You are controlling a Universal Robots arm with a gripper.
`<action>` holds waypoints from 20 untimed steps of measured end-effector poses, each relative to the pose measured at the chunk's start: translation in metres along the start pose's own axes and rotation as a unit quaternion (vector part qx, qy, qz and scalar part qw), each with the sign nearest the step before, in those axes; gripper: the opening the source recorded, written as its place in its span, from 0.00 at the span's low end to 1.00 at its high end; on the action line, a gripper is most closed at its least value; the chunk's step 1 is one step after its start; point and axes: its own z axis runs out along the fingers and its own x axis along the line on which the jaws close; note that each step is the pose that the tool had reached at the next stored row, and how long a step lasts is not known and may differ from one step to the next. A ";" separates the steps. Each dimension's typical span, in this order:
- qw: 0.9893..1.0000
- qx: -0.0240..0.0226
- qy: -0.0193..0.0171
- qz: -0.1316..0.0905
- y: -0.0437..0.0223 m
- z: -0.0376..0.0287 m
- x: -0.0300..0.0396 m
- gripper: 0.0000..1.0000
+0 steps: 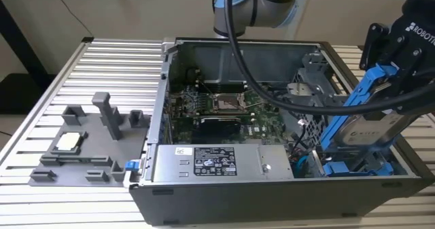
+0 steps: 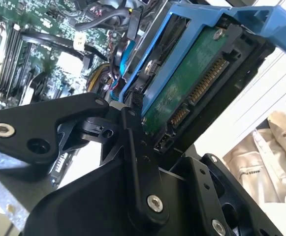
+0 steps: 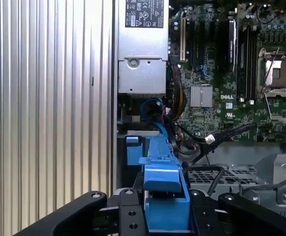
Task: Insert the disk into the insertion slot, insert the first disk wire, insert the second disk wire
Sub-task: 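Insert the disk into the insertion slot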
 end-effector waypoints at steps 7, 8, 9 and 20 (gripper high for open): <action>1.000 0.000 0.000 -0.005 -0.0023 0.0078 0.0000 0.33; 1.000 0.000 0.000 -0.006 -0.0025 0.0088 0.0000 0.33; 1.000 0.000 0.000 -0.007 -0.0027 0.0098 0.0000 0.33; 1.000 0.000 0.001 -0.012 -0.0056 0.0215 0.0003 0.33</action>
